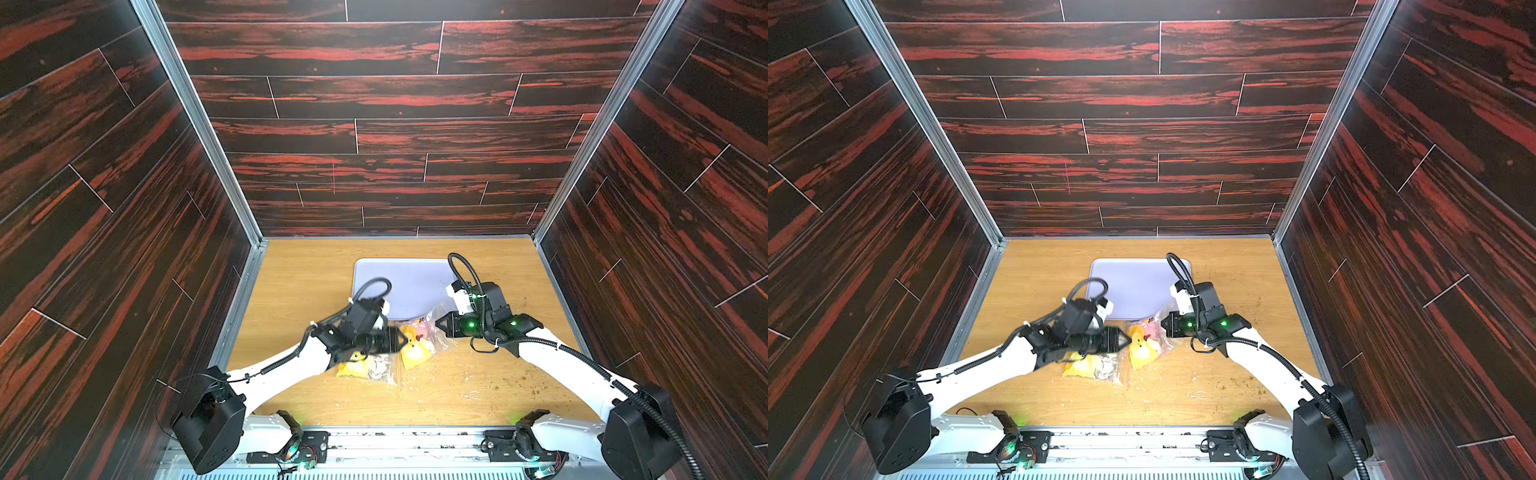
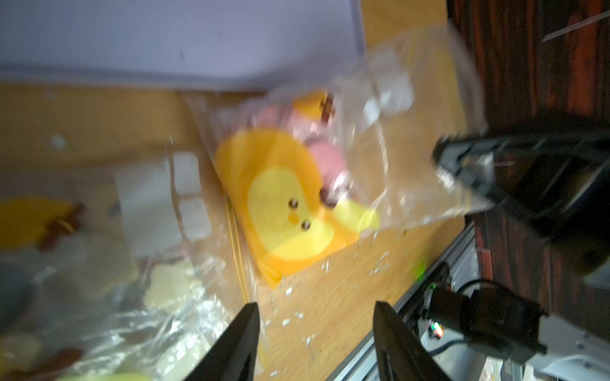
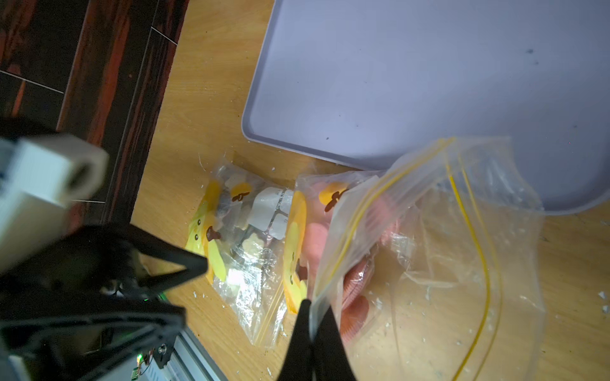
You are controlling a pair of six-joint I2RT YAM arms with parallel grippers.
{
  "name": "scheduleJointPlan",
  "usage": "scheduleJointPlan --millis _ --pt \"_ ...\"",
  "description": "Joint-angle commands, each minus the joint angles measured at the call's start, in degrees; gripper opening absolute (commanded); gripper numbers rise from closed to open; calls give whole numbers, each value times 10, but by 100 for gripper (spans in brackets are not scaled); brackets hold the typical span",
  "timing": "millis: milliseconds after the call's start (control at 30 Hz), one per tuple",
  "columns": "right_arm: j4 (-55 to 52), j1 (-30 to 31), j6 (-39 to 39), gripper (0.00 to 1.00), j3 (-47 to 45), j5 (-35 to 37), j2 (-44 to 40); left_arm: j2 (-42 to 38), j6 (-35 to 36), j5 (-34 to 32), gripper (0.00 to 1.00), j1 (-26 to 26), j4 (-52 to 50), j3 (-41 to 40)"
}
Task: Pour cookies out of the ziploc bag
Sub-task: 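Pour the cookies out of the ziploc bag onto the tray.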
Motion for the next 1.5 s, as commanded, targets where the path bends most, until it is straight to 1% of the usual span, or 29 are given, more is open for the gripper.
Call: scheduleJointPlan --millis 0,167,433,633,733,800,867,1067,1167,1467 --pt "15 -2 6 0 -9 -20 -8 -14 2 7 58 -21 57 -16" --pt "21 -4 5 0 -20 -21 -8 5 -29 6 55 -39 129 -50" --pt "32 -13 12 0 -39 -26 -6 46 -28 26 51 -69 154 -54" --pt "30 -17 13 0 -40 -23 -6 73 -25 36 51 -86 150 -49" --pt "30 -19 15 0 -40 -26 -7 86 -15 27 51 -87 116 -44" --pt "30 -20 16 0 -41 -30 -9 92 3 9 52 -87 68 -33" --pt "30 -21 17 0 -42 -30 -12 97 10 4 52 -87 54 -33" --pt "27 -22 17 0 -44 -33 -17 105 6 -26 52 -85 65 -43" --pt "27 -23 17 0 -45 -33 -18 116 23 -31 52 -76 53 -38" --pt "27 -24 17 0 -45 -34 -21 143 22 -35 52 -67 83 -24"
